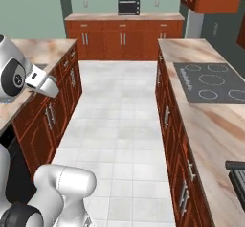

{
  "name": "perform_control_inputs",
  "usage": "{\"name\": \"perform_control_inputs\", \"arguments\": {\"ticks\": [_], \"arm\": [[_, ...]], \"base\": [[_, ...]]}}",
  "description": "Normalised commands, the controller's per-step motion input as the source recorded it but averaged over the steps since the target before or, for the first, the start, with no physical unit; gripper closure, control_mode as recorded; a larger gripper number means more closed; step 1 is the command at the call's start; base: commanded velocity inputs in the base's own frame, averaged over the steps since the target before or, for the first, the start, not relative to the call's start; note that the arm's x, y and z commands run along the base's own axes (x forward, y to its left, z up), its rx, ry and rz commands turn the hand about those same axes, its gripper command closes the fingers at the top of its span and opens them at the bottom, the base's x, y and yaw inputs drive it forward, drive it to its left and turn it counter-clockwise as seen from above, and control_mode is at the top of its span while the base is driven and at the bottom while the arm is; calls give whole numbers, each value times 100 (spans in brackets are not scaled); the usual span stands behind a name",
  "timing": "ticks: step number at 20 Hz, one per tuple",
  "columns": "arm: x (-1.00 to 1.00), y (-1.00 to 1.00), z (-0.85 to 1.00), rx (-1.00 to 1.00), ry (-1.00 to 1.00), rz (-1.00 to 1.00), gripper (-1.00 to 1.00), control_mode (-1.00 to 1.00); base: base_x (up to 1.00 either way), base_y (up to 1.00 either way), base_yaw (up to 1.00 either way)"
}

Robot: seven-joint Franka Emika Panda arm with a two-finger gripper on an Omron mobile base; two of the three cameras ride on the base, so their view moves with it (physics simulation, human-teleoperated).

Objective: Take the fish out of the fridge, briefly rinse it in the sink, and place it on the tray next to the sink.

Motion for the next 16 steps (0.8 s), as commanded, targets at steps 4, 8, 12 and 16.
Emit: {"name": "perform_control_inputs", "arguments": {"ticks": [4, 8, 12, 16], "arm": [[0, 0, 0, 0, 0, 0, 100, 100], [0, 0, 0, 0, 0, 0, 100, 100], [0, 0, 0, 0, 0, 0, 100, 100], [0, 0, 0, 0, 0, 0, 100, 100]], "base": [[100, -1, 0], [100, 0, 8], [100, -6, 23], [99, -22, 52]]}}
